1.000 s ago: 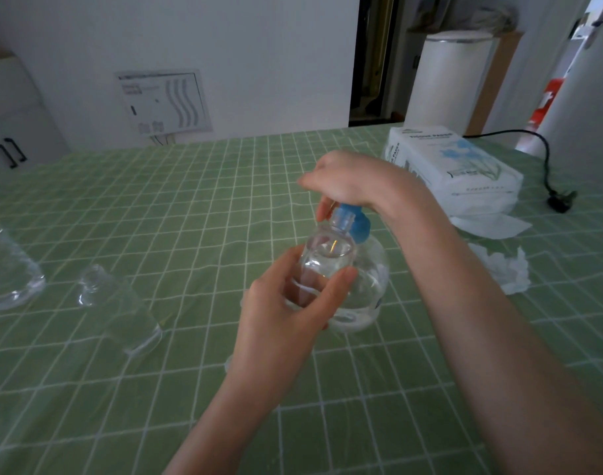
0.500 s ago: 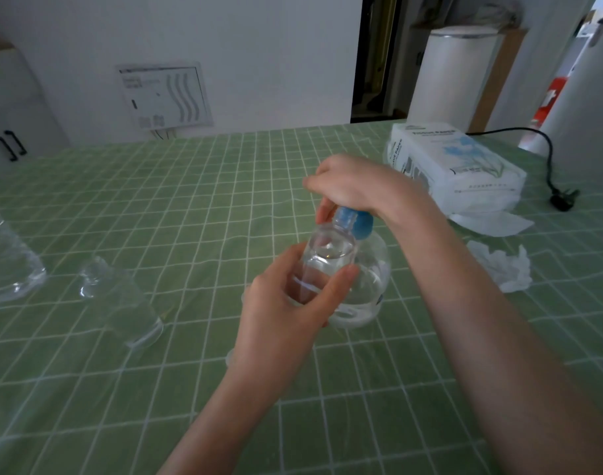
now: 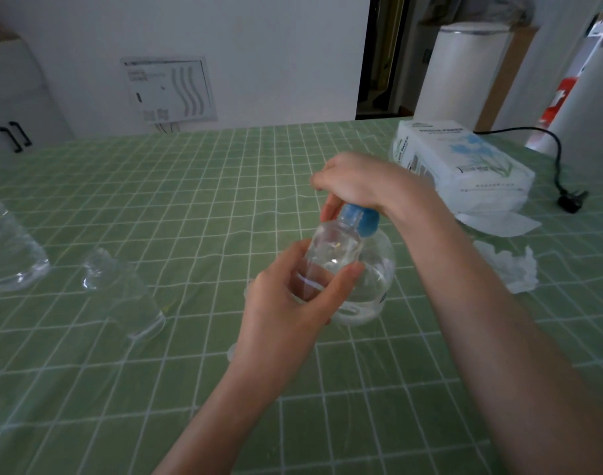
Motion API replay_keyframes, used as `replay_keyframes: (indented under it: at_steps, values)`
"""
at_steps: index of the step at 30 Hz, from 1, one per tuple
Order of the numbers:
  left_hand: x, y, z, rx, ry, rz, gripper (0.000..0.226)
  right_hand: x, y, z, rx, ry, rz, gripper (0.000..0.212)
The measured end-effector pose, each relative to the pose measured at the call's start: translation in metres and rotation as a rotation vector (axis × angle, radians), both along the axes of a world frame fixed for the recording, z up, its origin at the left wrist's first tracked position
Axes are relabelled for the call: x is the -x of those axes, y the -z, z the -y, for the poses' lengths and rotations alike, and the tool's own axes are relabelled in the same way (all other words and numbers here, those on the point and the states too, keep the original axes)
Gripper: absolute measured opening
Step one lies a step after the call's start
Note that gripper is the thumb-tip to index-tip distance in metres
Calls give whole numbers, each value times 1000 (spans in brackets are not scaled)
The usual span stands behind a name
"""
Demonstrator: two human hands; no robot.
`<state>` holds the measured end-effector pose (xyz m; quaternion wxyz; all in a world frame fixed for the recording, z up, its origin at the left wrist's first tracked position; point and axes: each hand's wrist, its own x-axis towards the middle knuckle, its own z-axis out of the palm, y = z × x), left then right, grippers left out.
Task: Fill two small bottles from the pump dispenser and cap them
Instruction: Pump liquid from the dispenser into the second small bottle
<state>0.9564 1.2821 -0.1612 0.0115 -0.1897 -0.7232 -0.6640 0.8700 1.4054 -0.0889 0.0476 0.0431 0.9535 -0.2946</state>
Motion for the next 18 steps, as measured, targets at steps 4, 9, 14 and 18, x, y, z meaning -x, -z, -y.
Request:
replay_keyframes:
  at_steps: [4,9,14,18]
  values:
    - [2,1,0,0,-6,4,23,0,0,0,-4,-1,-4,34]
    - [2,-1,0,-16,1,-11,20,0,-9,-1,-12,0,-40,35]
    - [1,-1,0,-17,-7,0,21,0,-8,-1,-4,-10,-30,36]
    - [1,0,0,-3,2,-1,22,0,-4,-1,0,-4,-28,35]
